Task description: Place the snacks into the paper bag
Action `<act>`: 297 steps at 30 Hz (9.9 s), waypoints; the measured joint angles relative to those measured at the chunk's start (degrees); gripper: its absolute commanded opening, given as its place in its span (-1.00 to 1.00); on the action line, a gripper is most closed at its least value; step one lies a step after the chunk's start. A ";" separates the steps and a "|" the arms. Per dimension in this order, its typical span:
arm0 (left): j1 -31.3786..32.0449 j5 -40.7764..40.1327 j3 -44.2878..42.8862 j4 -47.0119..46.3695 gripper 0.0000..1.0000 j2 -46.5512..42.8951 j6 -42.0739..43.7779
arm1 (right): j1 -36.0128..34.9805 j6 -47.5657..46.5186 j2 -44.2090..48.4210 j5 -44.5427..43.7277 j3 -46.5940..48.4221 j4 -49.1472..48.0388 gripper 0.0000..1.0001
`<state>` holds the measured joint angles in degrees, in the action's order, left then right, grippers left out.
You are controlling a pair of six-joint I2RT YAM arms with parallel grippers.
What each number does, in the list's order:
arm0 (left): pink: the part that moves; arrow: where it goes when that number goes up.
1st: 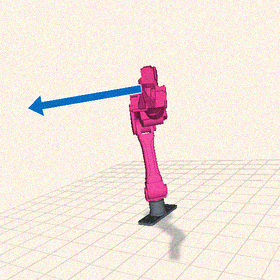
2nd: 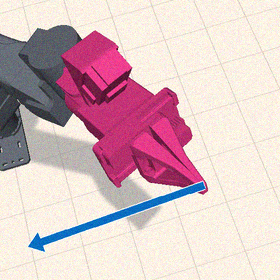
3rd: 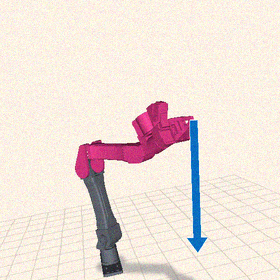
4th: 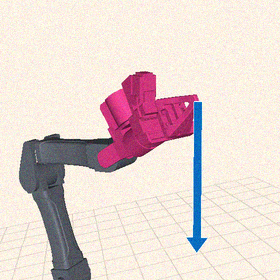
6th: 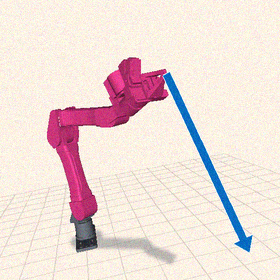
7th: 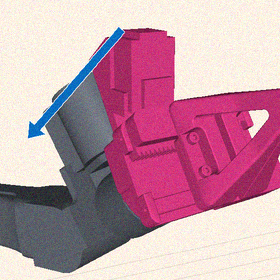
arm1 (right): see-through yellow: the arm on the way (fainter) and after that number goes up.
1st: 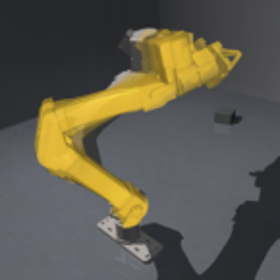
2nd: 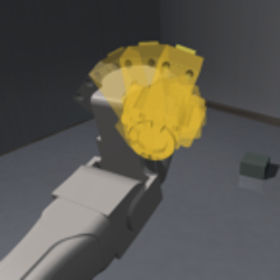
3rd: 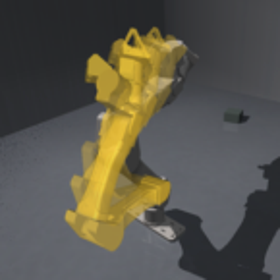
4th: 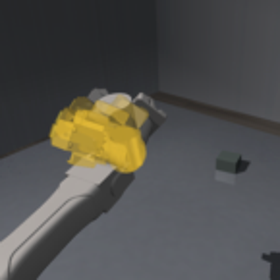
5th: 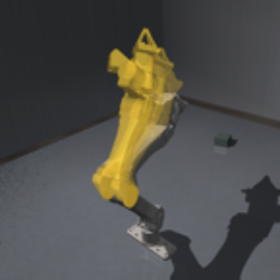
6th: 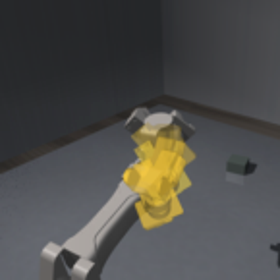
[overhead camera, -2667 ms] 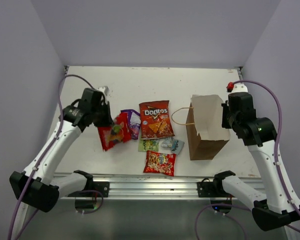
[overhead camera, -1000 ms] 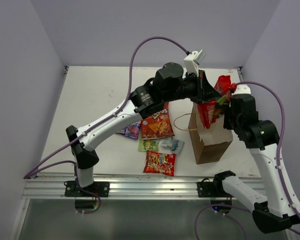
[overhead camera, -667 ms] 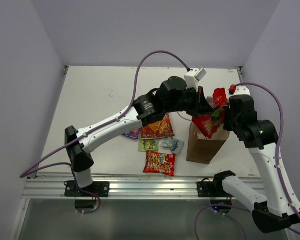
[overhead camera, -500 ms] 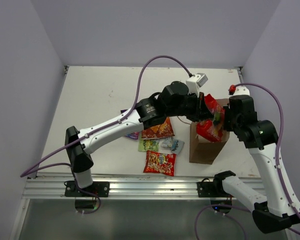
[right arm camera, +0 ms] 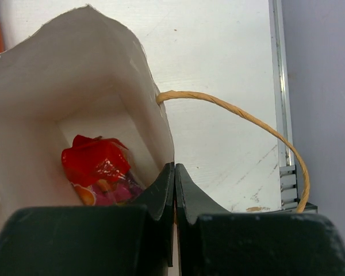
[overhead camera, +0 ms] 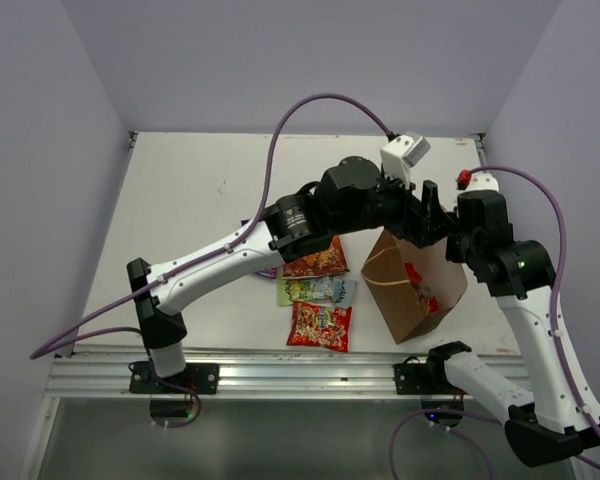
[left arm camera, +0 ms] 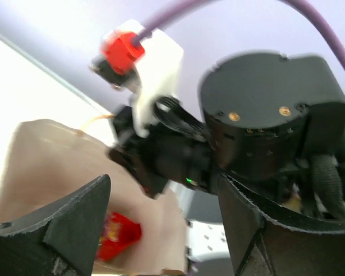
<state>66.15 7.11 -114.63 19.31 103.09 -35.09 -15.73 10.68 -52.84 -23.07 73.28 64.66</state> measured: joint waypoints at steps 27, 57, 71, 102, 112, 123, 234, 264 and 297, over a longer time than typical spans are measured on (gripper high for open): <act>-28.24 -14.69 40.61 -1.01 1.00 -2.10 7.78 | -0.02 0.94 1.09 0.09 -0.55 -0.04 -1.00; -27.28 -15.52 31.26 3.37 -1.00 -0.83 9.62 | -0.02 0.90 -0.09 0.02 -0.61 -0.50 -1.00; -13.75 -6.62 -2.27 3.32 -1.00 -7.96 3.61 | -0.02 0.92 0.00 0.02 -0.61 -0.48 -1.00; 0.31 -2.84 -3.69 1.86 -1.00 7.32 -10.71 | 0.35 0.96 2.40 -1.11 -1.79 0.44 -1.00; 0.81 -6.62 -5.46 13.07 -1.00 14.51 -11.72 | 0.00 0.92 3.78 -0.13 -1.84 0.24 -1.00; 3.48 -10.51 -8.85 13.86 0.51 15.08 -3.48 | 0.33 1.11 3.34 -0.39 -2.25 -0.42 -1.00; -1.05 3.91 1.14 -1.07 -1.00 15.54 -1.29 | 0.37 3.67 5.29 -2.73 -1.49 4.52 -1.00; 0.02 -36.02 27.89 9.51 1.00 -25.62 8.33 | 0.24 3.34 3.37 0.13 -1.09 2.91 -1.00; -2.19 -8.15 57.22 6.23 -1.00 -7.98 -6.40 | 0.24 3.21 4.28 1.62 -1.05 2.99 -1.00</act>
<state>63.96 -1.04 -57.41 25.54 95.11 -41.50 -15.49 13.89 -48.56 -21.45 72.23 67.66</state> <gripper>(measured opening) 0.151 0.010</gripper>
